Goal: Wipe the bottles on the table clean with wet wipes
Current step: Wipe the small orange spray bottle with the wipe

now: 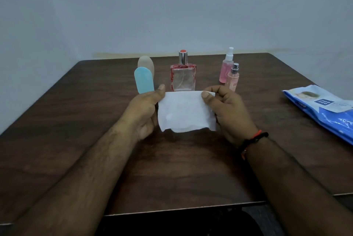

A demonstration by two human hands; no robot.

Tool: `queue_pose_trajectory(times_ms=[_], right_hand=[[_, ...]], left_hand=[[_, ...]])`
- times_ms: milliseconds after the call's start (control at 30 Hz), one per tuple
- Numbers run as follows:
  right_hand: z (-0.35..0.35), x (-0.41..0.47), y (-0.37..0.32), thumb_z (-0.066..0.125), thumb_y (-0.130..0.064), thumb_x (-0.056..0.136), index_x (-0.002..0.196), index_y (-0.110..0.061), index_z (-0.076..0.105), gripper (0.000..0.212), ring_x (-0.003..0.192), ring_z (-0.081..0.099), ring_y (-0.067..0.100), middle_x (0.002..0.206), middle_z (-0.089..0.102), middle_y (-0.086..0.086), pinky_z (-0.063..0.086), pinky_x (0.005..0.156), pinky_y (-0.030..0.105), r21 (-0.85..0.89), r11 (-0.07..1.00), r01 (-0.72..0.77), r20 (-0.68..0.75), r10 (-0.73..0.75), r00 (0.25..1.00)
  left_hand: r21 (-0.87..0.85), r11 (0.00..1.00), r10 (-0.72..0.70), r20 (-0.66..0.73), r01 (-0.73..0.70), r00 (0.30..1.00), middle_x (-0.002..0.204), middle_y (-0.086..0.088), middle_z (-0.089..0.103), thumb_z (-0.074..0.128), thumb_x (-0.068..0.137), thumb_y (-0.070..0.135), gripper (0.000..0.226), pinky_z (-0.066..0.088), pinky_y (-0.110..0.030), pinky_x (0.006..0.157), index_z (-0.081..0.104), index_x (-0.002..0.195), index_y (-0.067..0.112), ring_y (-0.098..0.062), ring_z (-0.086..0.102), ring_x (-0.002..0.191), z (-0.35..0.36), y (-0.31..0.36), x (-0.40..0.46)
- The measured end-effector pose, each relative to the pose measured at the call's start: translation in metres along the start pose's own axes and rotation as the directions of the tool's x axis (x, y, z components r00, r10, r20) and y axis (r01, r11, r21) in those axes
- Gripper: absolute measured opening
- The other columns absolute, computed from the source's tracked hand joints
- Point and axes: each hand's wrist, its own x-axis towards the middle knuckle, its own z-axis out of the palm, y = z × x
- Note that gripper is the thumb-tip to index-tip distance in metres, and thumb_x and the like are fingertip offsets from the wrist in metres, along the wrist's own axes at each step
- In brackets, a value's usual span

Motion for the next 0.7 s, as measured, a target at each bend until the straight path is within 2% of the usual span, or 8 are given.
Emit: queue_pose_trajectory(times_ms=[133, 233, 333, 400, 467, 533, 600, 700], right_hand=[[-0.002, 0.002, 0.000, 0.061, -0.011, 0.094, 0.101, -0.009, 0.065, 0.008, 0.097, 0.069, 0.032, 0.101, 0.073, 0.011, 0.059, 0.082, 0.048, 0.120, 0.985, -0.124, 0.009, 0.123, 0.992], [-0.006, 0.003, 0.000, 0.071, -0.010, 0.080, 0.109, -0.003, 0.064, 0.031, 0.101, 0.070, 0.035, 0.107, 0.073, 0.016, 0.060, 0.082, 0.046, 0.210, 0.961, -0.182, 0.060, 0.174, 0.983], [-0.009, 0.001, -0.005, 0.075, 0.001, 0.068, 0.113, -0.003, 0.062, 0.047, 0.096, 0.072, 0.030, 0.106, 0.075, 0.013, 0.062, 0.077, 0.039, 0.216, 0.951, -0.219, 0.118, 0.197, 0.973], [-0.010, 0.001, -0.005, 0.074, 0.011, 0.070, 0.115, -0.005, 0.061, 0.049, 0.095, 0.073, 0.026, 0.104, 0.075, 0.009, 0.062, 0.075, 0.037, 0.142, 0.971, -0.193, 0.111, 0.178, 0.978], [-0.010, 0.001, -0.003, 0.076, 0.012, 0.071, 0.116, -0.008, 0.061, 0.051, 0.096, 0.072, 0.024, 0.105, 0.075, 0.006, 0.062, 0.076, 0.037, 0.021, 0.991, -0.131, 0.068, 0.130, 0.989], [-0.010, 0.001, 0.000, 0.079, 0.007, 0.071, 0.116, -0.012, 0.060, 0.053, 0.097, 0.072, 0.021, 0.108, 0.073, 0.005, 0.061, 0.080, 0.037, -0.117, 0.992, -0.043, 0.021, 0.046, 0.999], [-0.010, 0.000, 0.001, 0.080, 0.005, 0.072, 0.118, -0.013, 0.059, 0.054, 0.098, 0.071, 0.017, 0.111, 0.071, 0.004, 0.060, 0.081, 0.033, -0.157, 0.987, 0.032, 0.004, -0.032, 0.999], [-0.010, -0.001, -0.001, 0.077, 0.006, 0.075, 0.122, -0.013, 0.056, 0.055, 0.099, 0.070, 0.015, 0.114, 0.069, 0.003, 0.060, 0.079, 0.030, -0.104, 0.992, 0.071, -0.002, -0.072, 0.997]], left_hand=[[0.035, 0.999, 0.009, 0.135, -0.014, 0.991, 0.106, -0.015, 0.075, 0.072, 0.078, 0.011, 0.026, 0.062, -0.040, 0.081, 0.066, 0.102, 0.005, -0.028, 0.073, 0.098, -0.002, -0.001, 0.002], [0.136, 0.988, 0.050, 0.156, -0.072, 0.986, 0.107, -0.014, 0.073, 0.077, 0.061, -0.003, 0.050, 0.063, -0.036, 0.074, 0.065, 0.109, 0.002, -0.028, 0.073, 0.097, -0.005, -0.002, 0.005], [0.226, 0.963, 0.121, 0.126, -0.147, 0.985, 0.108, -0.011, 0.071, 0.078, 0.062, -0.010, 0.055, 0.063, -0.038, 0.077, 0.063, 0.113, 0.006, -0.028, 0.070, 0.102, -0.008, -0.005, 0.009], [0.336, 0.916, 0.198, 0.098, -0.219, 0.975, 0.112, -0.009, 0.069, 0.081, 0.063, -0.009, 0.058, 0.061, -0.044, 0.083, 0.062, 0.115, 0.012, -0.028, 0.067, 0.107, -0.010, -0.005, 0.011], [0.426, 0.856, 0.273, 0.110, -0.293, 0.956, 0.115, -0.007, 0.069, 0.083, 0.064, -0.007, 0.063, 0.060, -0.046, 0.086, 0.060, 0.115, 0.021, -0.027, 0.067, 0.108, -0.010, -0.005, 0.009], [0.507, 0.777, 0.338, 0.164, -0.373, 0.927, 0.117, -0.003, 0.068, 0.084, 0.068, -0.004, 0.071, 0.061, -0.042, 0.085, 0.056, 0.118, 0.037, -0.024, 0.067, 0.106, -0.011, -0.004, 0.007], [0.540, 0.720, 0.351, 0.257, -0.435, 0.900, 0.121, -0.001, 0.066, 0.084, 0.071, -0.001, 0.075, 0.061, -0.040, 0.085, 0.053, 0.119, 0.048, -0.022, 0.066, 0.107, -0.012, -0.002, 0.005], [0.472, 0.773, 0.323, 0.283, -0.424, 0.903, 0.121, 0.003, 0.065, 0.081, 0.072, -0.001, 0.049, 0.059, -0.042, 0.091, 0.071, 0.105, 0.035, -0.022, 0.061, 0.114, -0.014, -0.002, 0.003]])
